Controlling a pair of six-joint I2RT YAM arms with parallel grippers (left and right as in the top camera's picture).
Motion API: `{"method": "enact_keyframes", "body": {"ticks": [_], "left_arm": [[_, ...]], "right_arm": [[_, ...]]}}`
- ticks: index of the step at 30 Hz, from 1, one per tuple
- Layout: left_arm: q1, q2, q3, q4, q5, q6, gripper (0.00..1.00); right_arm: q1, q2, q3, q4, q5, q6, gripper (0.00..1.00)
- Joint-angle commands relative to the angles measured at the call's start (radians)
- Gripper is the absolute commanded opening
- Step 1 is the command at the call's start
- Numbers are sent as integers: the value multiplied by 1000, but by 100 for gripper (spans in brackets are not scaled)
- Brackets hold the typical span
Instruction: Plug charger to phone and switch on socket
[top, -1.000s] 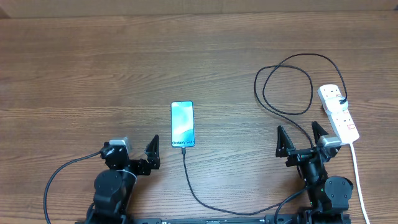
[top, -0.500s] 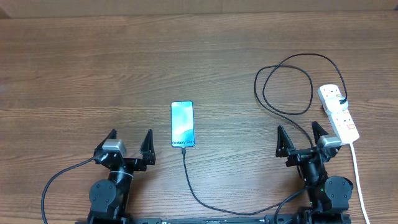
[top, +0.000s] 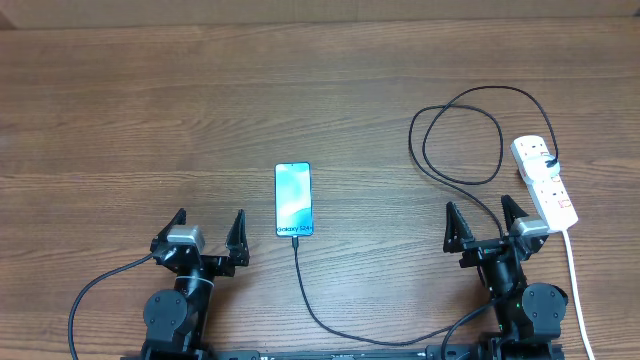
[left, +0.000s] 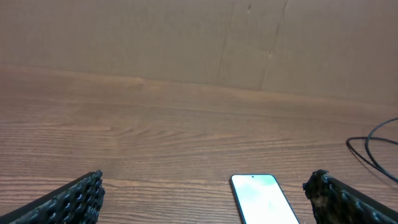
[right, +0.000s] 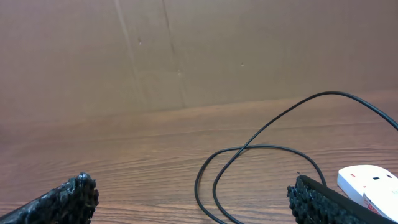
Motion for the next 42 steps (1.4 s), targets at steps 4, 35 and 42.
{"method": "enact_keyframes", "body": {"ticks": [4, 35, 42], "left_arm": [[9, -13, -8, 4, 22, 26, 100], [73, -13, -8, 4, 29, 86, 99], [77, -13, -8, 4, 29, 86, 100]], "right_arm": [[1, -9, -11, 3, 14, -8, 100], [1, -9, -11, 3, 14, -8, 100], [1, -9, -11, 3, 14, -8, 100]]}}
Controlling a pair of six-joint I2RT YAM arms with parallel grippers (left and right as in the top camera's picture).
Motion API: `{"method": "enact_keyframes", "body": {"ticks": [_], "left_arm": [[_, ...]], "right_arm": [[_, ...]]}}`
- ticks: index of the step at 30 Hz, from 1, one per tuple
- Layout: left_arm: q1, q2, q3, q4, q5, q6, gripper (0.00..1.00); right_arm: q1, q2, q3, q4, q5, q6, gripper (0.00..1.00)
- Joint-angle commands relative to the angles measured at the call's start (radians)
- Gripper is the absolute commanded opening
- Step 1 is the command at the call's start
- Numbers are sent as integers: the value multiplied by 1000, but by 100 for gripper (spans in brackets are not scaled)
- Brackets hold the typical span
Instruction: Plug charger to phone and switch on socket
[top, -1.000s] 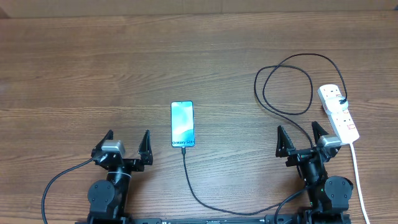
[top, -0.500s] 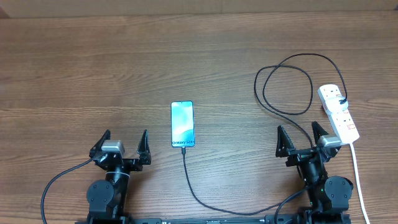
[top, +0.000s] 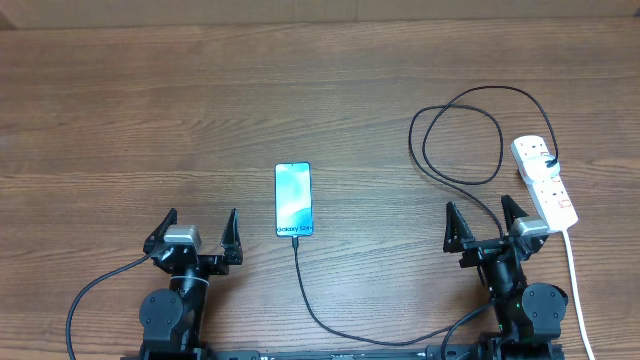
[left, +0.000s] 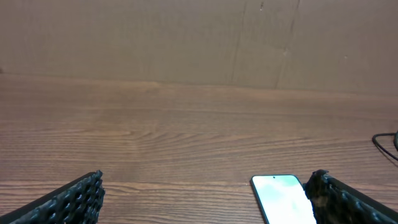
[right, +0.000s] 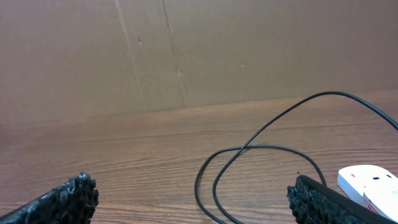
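A phone (top: 293, 200) with a lit blue screen lies flat mid-table, and the left wrist view catches its top end (left: 280, 198). A black charger cable (top: 305, 290) meets its near end and runs to the table's front; it loops (top: 460, 140) at the right to a plug in the white socket strip (top: 543, 183). My left gripper (top: 195, 231) stands open to the left of the phone, nothing between its fingers. My right gripper (top: 483, 224) stands open near the strip, also with nothing in it. The cable loop (right: 249, 168) and strip corner (right: 370, 183) show in the right wrist view.
A brown cardboard wall (right: 186, 50) stands behind the wooden table (top: 150, 110). The strip's white lead (top: 577, 290) runs down the right side to the front edge, next to the right arm base.
My left gripper has shifted slightly left and back toward the front edge; the phone sits further right in its wrist view. The right arm, phone, cable and strip are unchanged.
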Motion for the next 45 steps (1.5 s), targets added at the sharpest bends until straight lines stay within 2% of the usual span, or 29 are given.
{"method": "enact_keyframes", "body": {"ticks": [1, 24, 45], "left_arm": [[11, -13, -7, 4, 8, 14, 100], [11, -13, -7, 4, 8, 14, 99], [11, -13, -7, 4, 8, 14, 100]], "right_arm": [[1, -9, -11, 3, 14, -8, 100], [-9, -9, -11, 3, 14, -8, 100], [56, -9, -11, 3, 14, -8, 100]]}}
